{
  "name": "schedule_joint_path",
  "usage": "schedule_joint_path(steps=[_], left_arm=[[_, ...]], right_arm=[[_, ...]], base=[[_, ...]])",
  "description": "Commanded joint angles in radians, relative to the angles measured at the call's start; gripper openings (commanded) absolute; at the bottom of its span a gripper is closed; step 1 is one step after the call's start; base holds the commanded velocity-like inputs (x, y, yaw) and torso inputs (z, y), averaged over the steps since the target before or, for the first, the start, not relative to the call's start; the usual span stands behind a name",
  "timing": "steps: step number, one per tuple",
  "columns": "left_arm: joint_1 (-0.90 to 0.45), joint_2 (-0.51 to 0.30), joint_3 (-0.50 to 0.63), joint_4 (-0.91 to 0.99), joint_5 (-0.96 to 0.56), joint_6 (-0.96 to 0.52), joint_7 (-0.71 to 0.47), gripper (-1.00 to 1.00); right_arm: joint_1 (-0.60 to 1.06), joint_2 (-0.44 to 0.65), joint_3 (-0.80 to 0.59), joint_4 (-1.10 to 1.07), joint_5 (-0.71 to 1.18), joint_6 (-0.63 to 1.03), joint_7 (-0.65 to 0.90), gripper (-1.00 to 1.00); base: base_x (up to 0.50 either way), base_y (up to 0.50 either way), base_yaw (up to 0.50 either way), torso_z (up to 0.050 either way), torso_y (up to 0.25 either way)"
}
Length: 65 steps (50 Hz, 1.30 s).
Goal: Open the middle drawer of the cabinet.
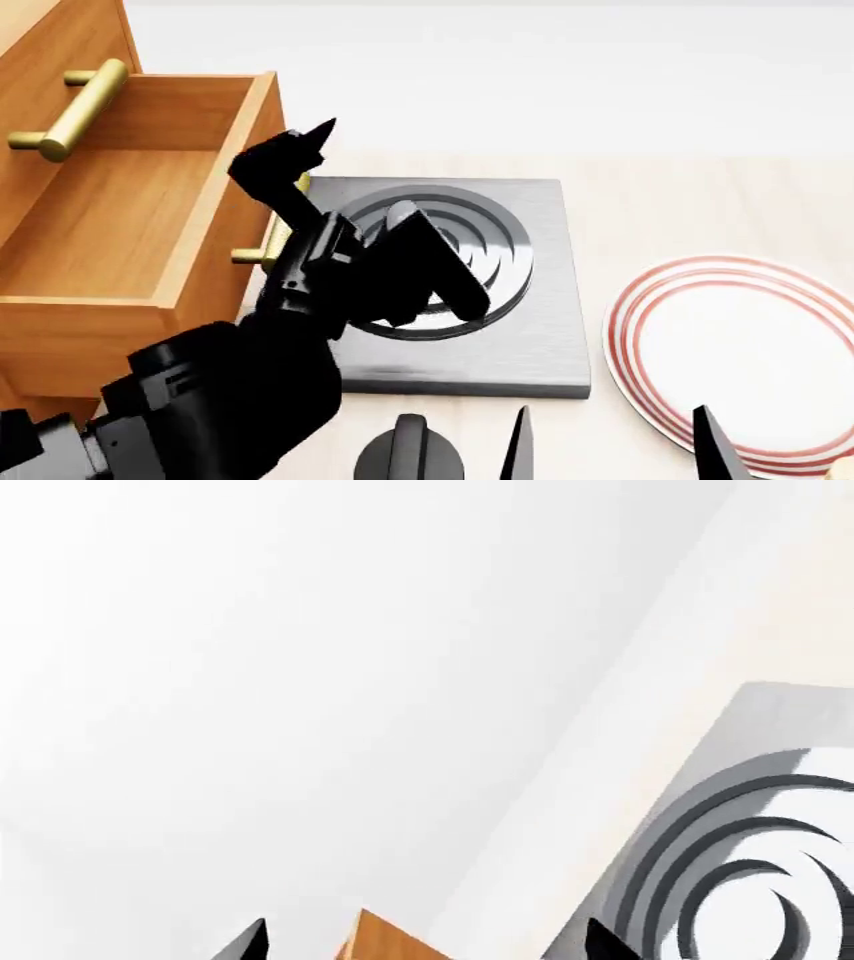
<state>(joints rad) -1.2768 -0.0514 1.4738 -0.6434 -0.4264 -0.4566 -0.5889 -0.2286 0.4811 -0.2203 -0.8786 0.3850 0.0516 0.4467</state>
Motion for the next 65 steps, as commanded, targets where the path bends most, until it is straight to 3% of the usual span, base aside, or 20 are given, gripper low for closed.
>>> schedule_joint_path(steps=[1,8,11,20,22,24,28,34,41,44,65], left_arm=[[-0.076,-0.116,-0.183,0.270,-0.373,-0.044,0.050,1.00],[-0.086,-0.169,-0.342,0.339,-0.626,-0.116,0.130,1.00],[-0.092,-0.187,-0.401,0.337,-0.714,-0.159,0.100,1.00],[-0.176,-0.212,-0.412,0.249,-0.715,-0.234,0.046,1.00],[-0.131,-0.207,-0.538,0.220,-0.827,-0.190,-0.045,1.00],[-0.185,-0.209,-0.466,0.201,-0.801,-0.277,0.023,1.00],[-0.203,-0.211,-0.503,0.163,-0.844,-0.286,0.047,1.00],[-0.189,-0.209,-0.572,0.094,-0.922,-0.295,-0.019,1.00],[-0.196,-0.211,-0.578,0.052,-0.938,-0.318,-0.043,1.00],[-0.190,-0.202,-0.609,0.003,-0.935,-0.261,-0.064,1.00],[-0.182,-0.166,-0.548,-0.105,-0.949,-0.380,0.014,1.00]], right_arm=[[0.001,0.005,-0.006,-0.004,-0.002,0.000,0.001,1.00],[-0.003,0.010,0.000,0.001,0.004,-0.007,0.002,1.00],[-0.005,0.011,0.001,0.002,0.005,-0.011,0.002,1.00],[0.001,0.005,-0.007,0.015,0.005,-0.015,0.002,1.00],[0.000,0.006,-0.006,0.013,0.004,-0.016,0.003,1.00],[-0.002,0.007,-0.002,0.015,0.007,-0.018,0.006,1.00],[-0.004,0.008,-0.002,0.017,0.005,-0.024,0.005,1.00],[-0.003,0.009,-0.003,0.021,0.005,-0.026,0.006,1.00],[-0.005,0.011,-0.001,0.022,0.009,-0.031,0.007,1.00],[-0.006,0.012,0.002,0.024,0.011,-0.035,0.008,1.00],[-0.008,0.019,0.006,0.028,0.020,-0.044,0.011,1.00]], base=[[0.00,0.00,0.00,0.000,0.000],[0.00,0.00,0.00,0.000,0.000],[0.00,0.00,0.00,0.000,0.000],[0.00,0.00,0.00,0.000,0.000],[0.00,0.00,0.00,0.000,0.000],[0.00,0.00,0.00,0.000,0.000],[0.00,0.00,0.00,0.000,0.000],[0.00,0.00,0.00,0.000,0.000],[0.00,0.00,0.00,0.000,0.000],[0.00,0.00,0.00,0.000,0.000],[0.00,0.00,0.00,0.000,0.000]])
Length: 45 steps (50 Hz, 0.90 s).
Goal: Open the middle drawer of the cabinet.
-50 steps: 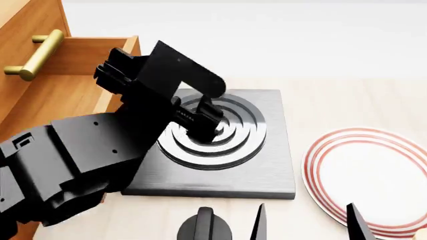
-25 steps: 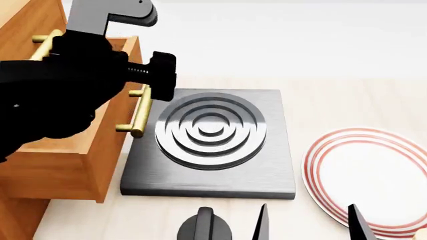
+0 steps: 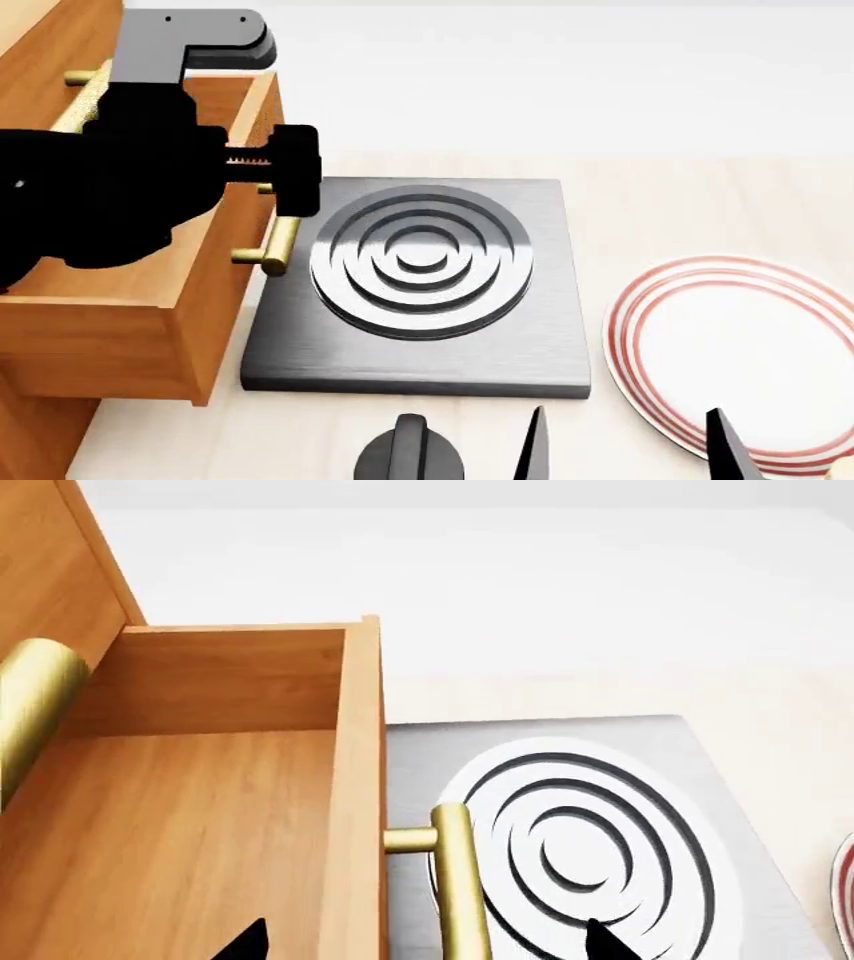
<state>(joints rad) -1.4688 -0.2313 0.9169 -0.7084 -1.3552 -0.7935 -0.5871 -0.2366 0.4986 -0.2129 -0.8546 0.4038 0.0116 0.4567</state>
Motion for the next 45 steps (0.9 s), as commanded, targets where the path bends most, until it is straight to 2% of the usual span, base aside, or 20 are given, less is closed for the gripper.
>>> schedule_joint_path(steps=[1,12,45], left_arm=[[0.010,0.016,0.010,-0.042,-0.020,-0.043,0.011,1.00],[0.020,0.013,0.001,-0.061,-0.031,-0.047,-0.020,1.00],[0.054,0.017,-0.017,-0.034,-0.095,-0.095,0.002,1.00]], right_arm=[[0.000,0.002,-0.002,0.003,0.002,-0.004,0.001,1.00],[0.000,0.005,-0.005,0.003,0.000,-0.005,0.004,1.00],[0.006,0.012,-0.016,0.004,-0.001,-0.001,0.013,1.00]], base=[[0.00,0.00,0.00,0.000,0.000],[0.00,0.00,0.00,0.000,0.000],[0.00,0.00,0.00,0.000,0.000]])
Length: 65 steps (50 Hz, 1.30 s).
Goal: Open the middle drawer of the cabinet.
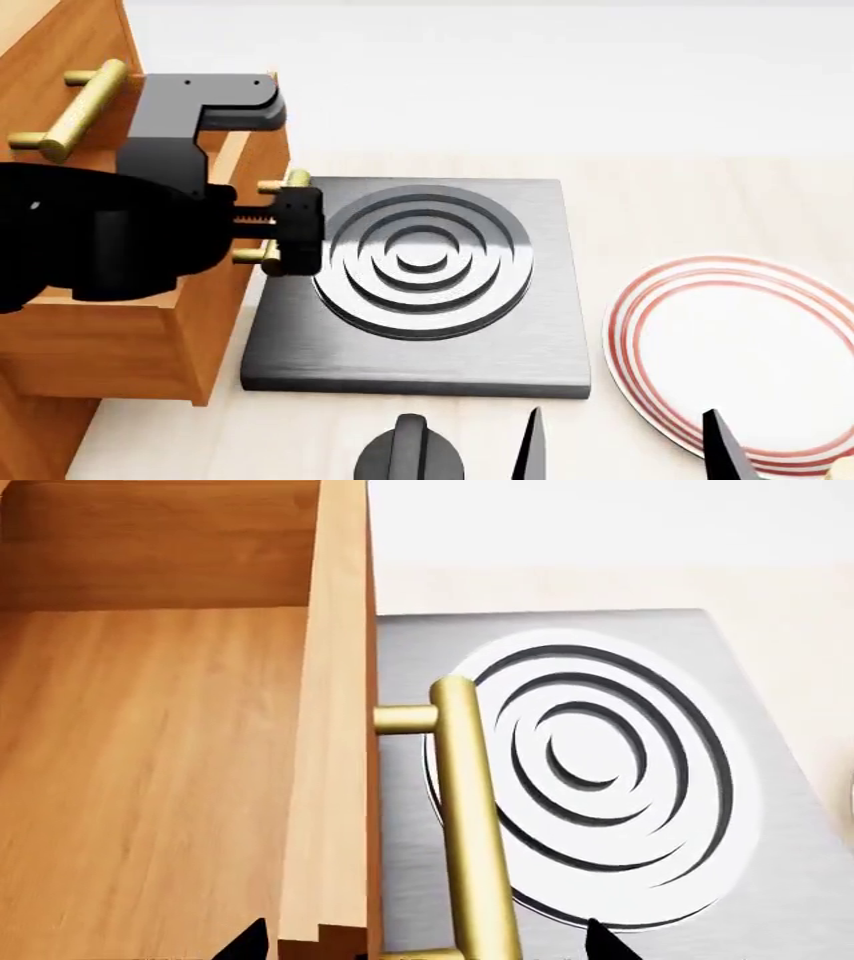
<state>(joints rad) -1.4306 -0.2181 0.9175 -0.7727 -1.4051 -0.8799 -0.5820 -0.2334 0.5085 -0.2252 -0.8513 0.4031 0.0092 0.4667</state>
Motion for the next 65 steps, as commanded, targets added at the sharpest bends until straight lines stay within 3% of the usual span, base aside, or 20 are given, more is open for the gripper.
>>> schedule_joint_path(steps=[1,65], left_arm=[[0.015,0.004,-0.017,0.039,-0.045,-0.009,-0.006,1.00],[0.026,0.147,0.004,0.038,-0.048,0.064,0.071,1.00]], right_arm=[[0.003,0.002,-0.003,0.000,0.000,0.001,0.003,1.00],[0.004,0.019,-0.016,-0.001,0.003,-0.007,0.014,1.00]], base=[[0.00,0.00,0.00,0.000,0.000],[0.00,0.00,0.00,0.000,0.000]])
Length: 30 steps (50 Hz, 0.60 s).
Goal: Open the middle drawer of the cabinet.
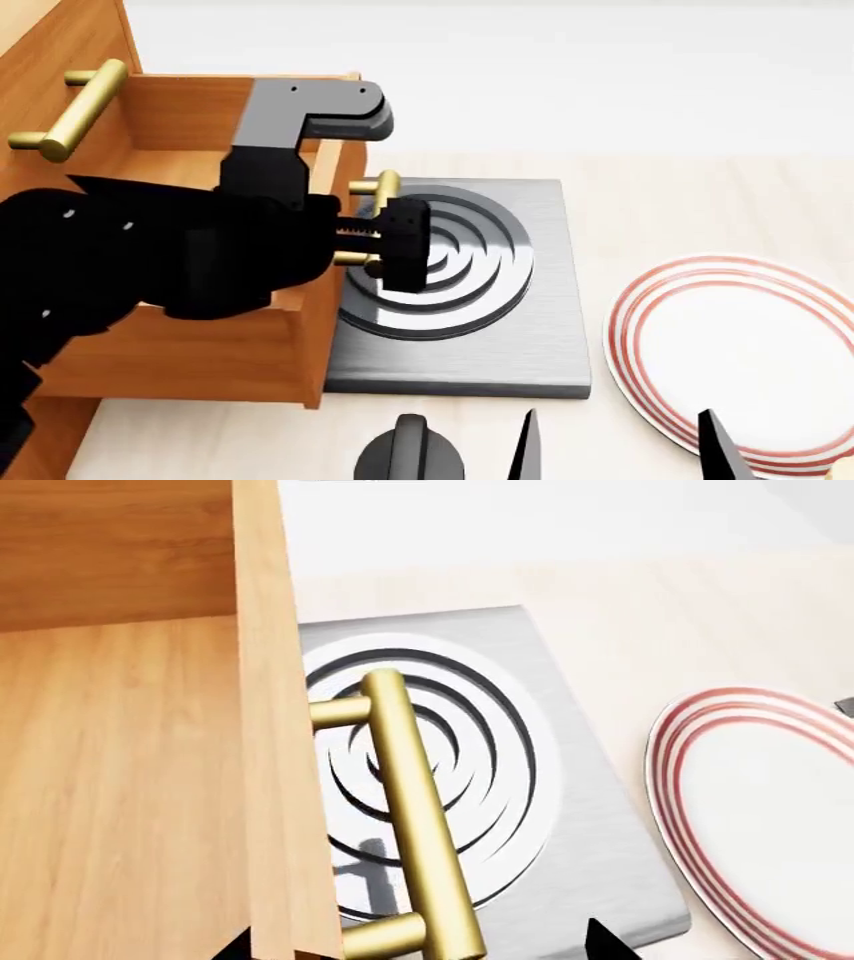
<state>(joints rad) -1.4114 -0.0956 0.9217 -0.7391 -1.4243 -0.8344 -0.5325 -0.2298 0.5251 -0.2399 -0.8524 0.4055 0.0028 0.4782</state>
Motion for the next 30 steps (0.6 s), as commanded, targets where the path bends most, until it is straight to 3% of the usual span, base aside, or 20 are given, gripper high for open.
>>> schedule_joint_path(steps=[1,24,30], left_arm=[[0.008,0.024,0.000,0.006,-0.030,0.020,0.022,1.00],[0.015,0.019,0.005,0.015,-0.033,0.050,0.033,1.00],[0.016,0.009,0.001,0.026,0.004,0.123,0.013,1.00]], right_arm=[[0.001,0.004,-0.001,-0.002,0.003,0.001,0.004,1.00],[0.001,0.009,-0.005,0.000,0.002,-0.005,0.007,1.00],[0.003,0.010,-0.008,-0.001,0.002,-0.004,0.008,1.00]], base=[[0.00,0.00,0.00,0.000,0.000],[0.00,0.00,0.00,0.000,0.000],[0.00,0.00,0.00,0.000,0.000]])
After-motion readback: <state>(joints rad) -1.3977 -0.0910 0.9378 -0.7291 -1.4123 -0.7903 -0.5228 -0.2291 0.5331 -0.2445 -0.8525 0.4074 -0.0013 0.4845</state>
